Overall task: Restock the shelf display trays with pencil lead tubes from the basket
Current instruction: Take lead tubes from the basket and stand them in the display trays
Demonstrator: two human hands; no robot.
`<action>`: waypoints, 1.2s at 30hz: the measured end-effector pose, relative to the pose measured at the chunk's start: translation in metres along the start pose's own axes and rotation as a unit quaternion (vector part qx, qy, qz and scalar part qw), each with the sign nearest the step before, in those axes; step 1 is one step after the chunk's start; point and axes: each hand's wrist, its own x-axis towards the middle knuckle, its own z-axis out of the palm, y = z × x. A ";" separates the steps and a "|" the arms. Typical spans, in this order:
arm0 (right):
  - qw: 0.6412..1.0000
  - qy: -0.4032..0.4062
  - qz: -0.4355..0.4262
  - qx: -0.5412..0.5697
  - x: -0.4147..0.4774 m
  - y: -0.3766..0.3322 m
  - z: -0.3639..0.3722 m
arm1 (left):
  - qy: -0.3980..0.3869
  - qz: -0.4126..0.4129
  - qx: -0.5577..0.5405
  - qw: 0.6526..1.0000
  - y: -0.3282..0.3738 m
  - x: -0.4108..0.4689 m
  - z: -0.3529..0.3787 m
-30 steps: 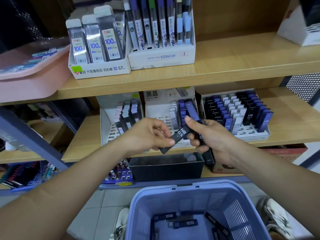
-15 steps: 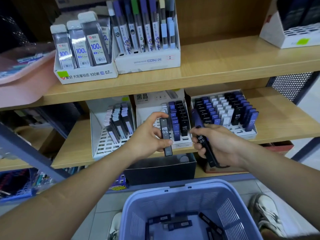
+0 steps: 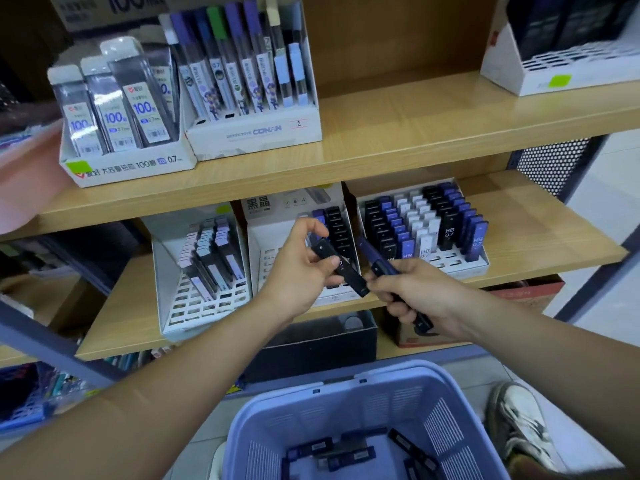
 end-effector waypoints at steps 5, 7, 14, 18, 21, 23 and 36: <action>1.000 0.002 0.013 0.025 0.006 -0.006 -0.006 | 0.042 0.005 0.049 0.998 -0.006 0.010 -0.008; 0.999 -0.003 0.019 0.029 0.006 -0.008 -0.012 | 0.034 0.027 0.117 0.992 -0.009 0.014 -0.011; 1.000 0.011 0.002 0.022 0.008 -0.009 -0.021 | 0.006 0.179 0.409 0.895 -0.025 0.024 -0.011; 0.999 0.019 0.007 0.045 0.008 -0.010 -0.019 | -0.033 0.293 0.480 0.826 -0.034 0.031 -0.011; 0.997 0.025 0.010 0.066 0.008 -0.011 -0.021 | -0.050 0.316 0.488 0.812 -0.038 0.033 -0.011; 0.997 0.027 0.016 0.077 0.009 -0.012 -0.023 | -0.055 0.290 0.477 0.828 -0.036 0.034 -0.011; 0.988 0.012 0.034 0.149 0.006 -0.014 -0.019 | -0.020 0.323 0.517 0.792 -0.027 0.053 -0.008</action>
